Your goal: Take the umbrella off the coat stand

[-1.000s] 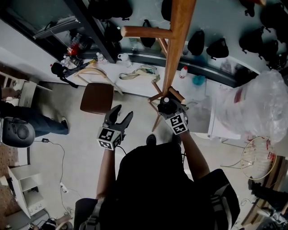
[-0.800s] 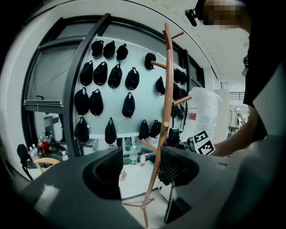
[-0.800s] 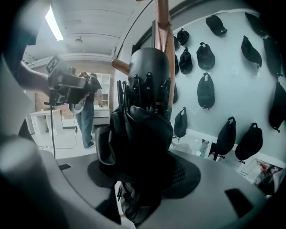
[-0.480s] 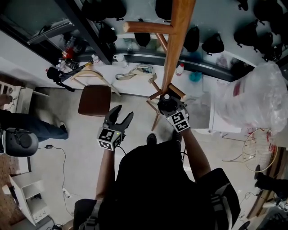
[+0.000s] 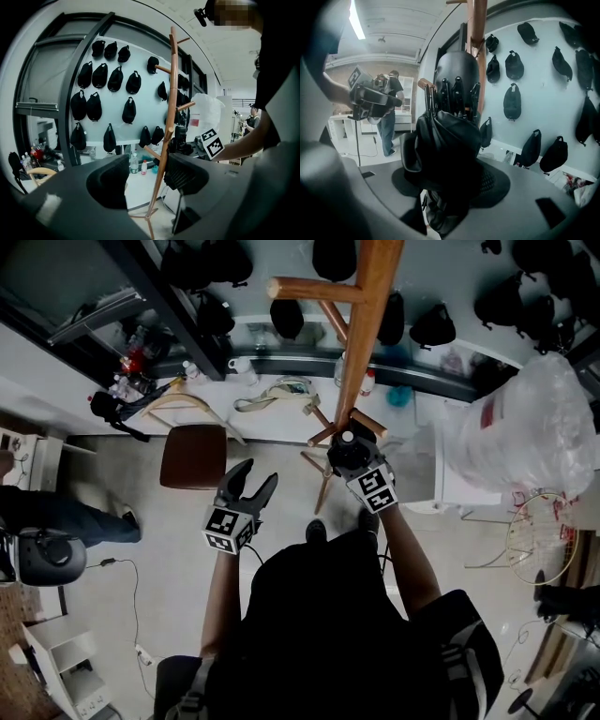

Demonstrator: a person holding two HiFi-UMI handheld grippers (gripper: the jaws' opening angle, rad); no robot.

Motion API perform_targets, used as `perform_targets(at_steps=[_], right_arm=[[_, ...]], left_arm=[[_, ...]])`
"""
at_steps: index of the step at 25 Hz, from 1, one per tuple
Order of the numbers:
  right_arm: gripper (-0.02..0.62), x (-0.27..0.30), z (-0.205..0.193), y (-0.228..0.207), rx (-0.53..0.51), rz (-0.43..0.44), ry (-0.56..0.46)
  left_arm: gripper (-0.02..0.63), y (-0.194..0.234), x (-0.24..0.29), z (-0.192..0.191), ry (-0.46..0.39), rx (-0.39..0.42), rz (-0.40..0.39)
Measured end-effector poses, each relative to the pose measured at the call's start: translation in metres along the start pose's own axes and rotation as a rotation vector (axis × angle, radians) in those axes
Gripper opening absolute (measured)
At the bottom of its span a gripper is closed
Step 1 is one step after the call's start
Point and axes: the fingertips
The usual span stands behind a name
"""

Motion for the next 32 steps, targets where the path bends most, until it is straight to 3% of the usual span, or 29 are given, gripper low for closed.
perform_targets(at_steps=[14,32], right_arm=[[0.244,-0.018,0.014,0.002,-0.047,-0.036,0.001],[0.244,-0.028,0.025,-0.006,-0.099,0.017,0.014]], left_arm=[[0.261,0.003,0.006,0.009,-0.057,-0.019,-0.021],[0.261,-0.015,0.012,0.015,-0.052,-0.037,0.014]])
Point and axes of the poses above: the fingertips, and each gripper's own axes: x forward along the fingers, y to its left, z out of its top, and after that the axes turned 8 degrees about -y, right-handed
